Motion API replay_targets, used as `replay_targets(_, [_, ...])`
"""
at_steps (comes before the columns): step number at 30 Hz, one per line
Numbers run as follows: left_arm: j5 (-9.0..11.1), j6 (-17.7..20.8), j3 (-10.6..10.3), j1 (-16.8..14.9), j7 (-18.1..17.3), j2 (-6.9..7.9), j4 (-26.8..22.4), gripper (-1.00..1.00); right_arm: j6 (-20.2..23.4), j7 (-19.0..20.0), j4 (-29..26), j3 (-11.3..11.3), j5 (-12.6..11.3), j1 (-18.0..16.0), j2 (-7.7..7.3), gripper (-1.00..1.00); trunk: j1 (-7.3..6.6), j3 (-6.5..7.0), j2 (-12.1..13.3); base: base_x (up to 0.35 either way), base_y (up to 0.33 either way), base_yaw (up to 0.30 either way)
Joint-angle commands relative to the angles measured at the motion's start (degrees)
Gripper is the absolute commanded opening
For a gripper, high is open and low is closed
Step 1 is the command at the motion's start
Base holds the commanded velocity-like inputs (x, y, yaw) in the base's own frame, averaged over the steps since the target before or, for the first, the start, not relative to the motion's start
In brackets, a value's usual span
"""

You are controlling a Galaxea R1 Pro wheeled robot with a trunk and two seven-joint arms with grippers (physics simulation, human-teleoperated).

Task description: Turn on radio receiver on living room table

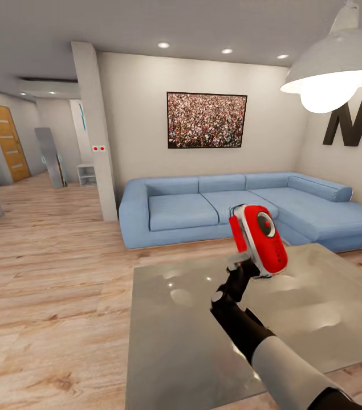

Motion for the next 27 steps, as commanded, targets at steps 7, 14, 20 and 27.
replay_targets(7, [0.0,0.0,0.0,0.0,0.0,-0.05,0.0,1.0,-1.43,-20.07,2.69,16.47,0.12,0.42,0.09,-1.0,0.0,0.0,0.0,0.0,0.0,0.0])
replay_targets(14, [0.0,0.07,-0.15,0.0,0.0,-0.07,0.0,1.0,-1.21,-24.63,4.25,20.98,0.32,0.71,0.49,-1.0,0.0,0.0,0.0,0.0,0.0,0.0])
replay_targets(20, [0.0,0.09,-0.18,0.0,0.0,-0.08,0.0,1.0,1.37,-31.89,9.36,35.71,0.38,0.72,0.86,-1.0,0.0,0.0,0.0,0.0,0.0,0.0])
replay_targets(27, [0.08,0.16,-0.33,0.0,0.0,-0.47,0.0,1.0,12.49,-31.89,10.92,44.03,2.25,0.72,0.84,-1.0,0.0,0.0,0.0,0.0,0.0,0.0])
